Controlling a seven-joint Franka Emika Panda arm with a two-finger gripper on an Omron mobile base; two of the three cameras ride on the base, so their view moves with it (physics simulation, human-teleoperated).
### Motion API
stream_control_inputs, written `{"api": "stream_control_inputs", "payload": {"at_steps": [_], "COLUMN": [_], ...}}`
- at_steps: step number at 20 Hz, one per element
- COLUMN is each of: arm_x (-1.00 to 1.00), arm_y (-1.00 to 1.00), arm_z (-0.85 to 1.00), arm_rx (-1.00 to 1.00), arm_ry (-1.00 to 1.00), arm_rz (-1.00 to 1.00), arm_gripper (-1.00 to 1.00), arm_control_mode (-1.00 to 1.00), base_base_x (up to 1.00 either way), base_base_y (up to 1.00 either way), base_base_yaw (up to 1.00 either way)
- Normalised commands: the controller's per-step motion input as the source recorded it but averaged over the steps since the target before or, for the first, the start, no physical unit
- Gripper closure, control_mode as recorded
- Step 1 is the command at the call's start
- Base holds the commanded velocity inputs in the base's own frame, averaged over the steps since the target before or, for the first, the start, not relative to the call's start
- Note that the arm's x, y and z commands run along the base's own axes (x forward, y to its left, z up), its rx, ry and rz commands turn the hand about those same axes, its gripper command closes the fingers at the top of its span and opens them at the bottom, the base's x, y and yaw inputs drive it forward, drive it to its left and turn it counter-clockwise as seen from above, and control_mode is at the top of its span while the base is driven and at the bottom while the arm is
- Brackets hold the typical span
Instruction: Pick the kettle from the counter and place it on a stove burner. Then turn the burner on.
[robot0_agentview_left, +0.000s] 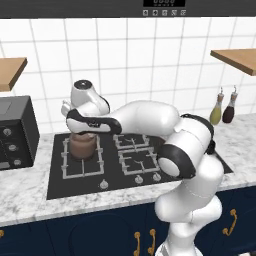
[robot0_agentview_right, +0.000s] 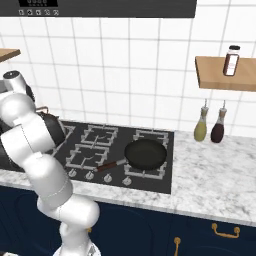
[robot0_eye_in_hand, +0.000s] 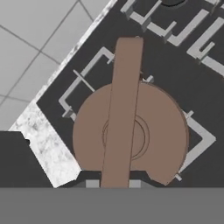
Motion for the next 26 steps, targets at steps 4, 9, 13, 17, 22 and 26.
{"api": "stream_control_inputs", "payload": {"at_steps": [4, 9, 13, 17, 22, 26], "arm_x": [0.54, 0.04, 0.08, 0.03, 0.02, 0.0], "arm_y": [-0.07, -0.01, 0.0, 0.0, 0.0, 0.0], "arm_z": [-0.14, -0.17, -0.34, -0.38, -0.26, -0.23], "arm_rx": [0.0, -0.02, -0.02, -0.04, -0.05, -0.05], "arm_ry": [0.01, 0.05, 0.04, 0.0, 0.0, 0.0], "arm_rz": [0.0, 0.0, 0.0, 0.0, 0.0, 0.0], "arm_gripper": [1.0, 1.0, 1.0, 1.0, 1.0, 1.0], "arm_control_mode": [-1.0, -1.0, -1.0, -1.0, -1.0, -1.0], "base_base_x": [0.0, 0.0, 0.0, 0.0, 0.0, 0.0], "base_base_y": [0.0, 0.0, 0.0, 0.0, 0.0, 0.0], "base_base_yaw": [0.0, 0.0, 0.0, 0.0, 0.0, 0.0]}}
